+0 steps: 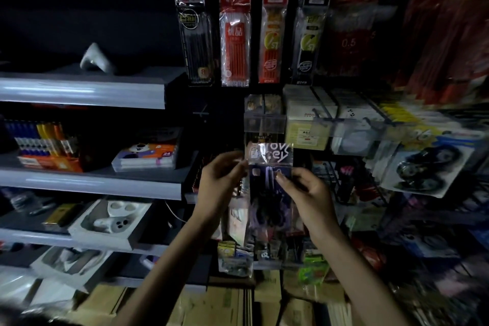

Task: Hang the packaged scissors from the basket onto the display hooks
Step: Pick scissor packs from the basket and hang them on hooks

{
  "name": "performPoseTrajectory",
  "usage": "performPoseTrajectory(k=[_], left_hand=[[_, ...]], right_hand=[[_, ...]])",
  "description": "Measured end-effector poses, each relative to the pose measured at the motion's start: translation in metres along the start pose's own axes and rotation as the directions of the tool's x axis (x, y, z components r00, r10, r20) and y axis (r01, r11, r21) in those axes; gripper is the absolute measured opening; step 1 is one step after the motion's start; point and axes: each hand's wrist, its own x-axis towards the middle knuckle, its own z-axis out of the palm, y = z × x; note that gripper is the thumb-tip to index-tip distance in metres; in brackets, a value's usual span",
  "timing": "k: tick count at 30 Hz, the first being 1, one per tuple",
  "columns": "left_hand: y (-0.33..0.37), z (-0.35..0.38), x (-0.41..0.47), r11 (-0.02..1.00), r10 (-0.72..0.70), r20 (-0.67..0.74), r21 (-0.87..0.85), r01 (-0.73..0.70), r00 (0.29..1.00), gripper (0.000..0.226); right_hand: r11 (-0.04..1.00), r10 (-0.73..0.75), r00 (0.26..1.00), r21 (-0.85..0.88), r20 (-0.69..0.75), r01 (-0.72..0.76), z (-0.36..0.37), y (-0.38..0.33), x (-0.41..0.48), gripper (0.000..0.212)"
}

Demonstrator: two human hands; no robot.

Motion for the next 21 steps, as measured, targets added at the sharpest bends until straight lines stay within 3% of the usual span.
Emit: performPoseTrajectory(k=[4, 11, 17, 21], left_hand=[[0.024, 0.003, 0.024, 0.998, 0.061, -0.04, -0.012, -0.062, 0.997, 0.028], [0.036, 0.012, 0.042, 0.992, 0.122, -0.042, -0.014, -0.123, 0.992, 0.006], [0.038, 0.017, 0.033, 0.988, 0.136, -0.017, -0.075, -0.137, 0.991, 0.022], [0.053, 0.014, 0.024, 0.985, 0.127, -0.001, -0.121, -0.127, 0.992, 0.027]], right_hand=[[1.0, 0.007, 0.998, -0.01, -0.065, -0.008, -0.001, 0.003, 0.006, 0.007], [0.999, 0.033, 0.991, -0.008, -0.133, -0.035, -0.004, 0.005, 0.008, 0.011], [0.999, 0.029, 0.988, -0.033, -0.151, -0.035, -0.007, 0.007, 0.009, 0.002], [0.999, 0.05, 0.986, 0.003, -0.159, -0.05, -0.006, 0.006, 0.011, 0.008]])
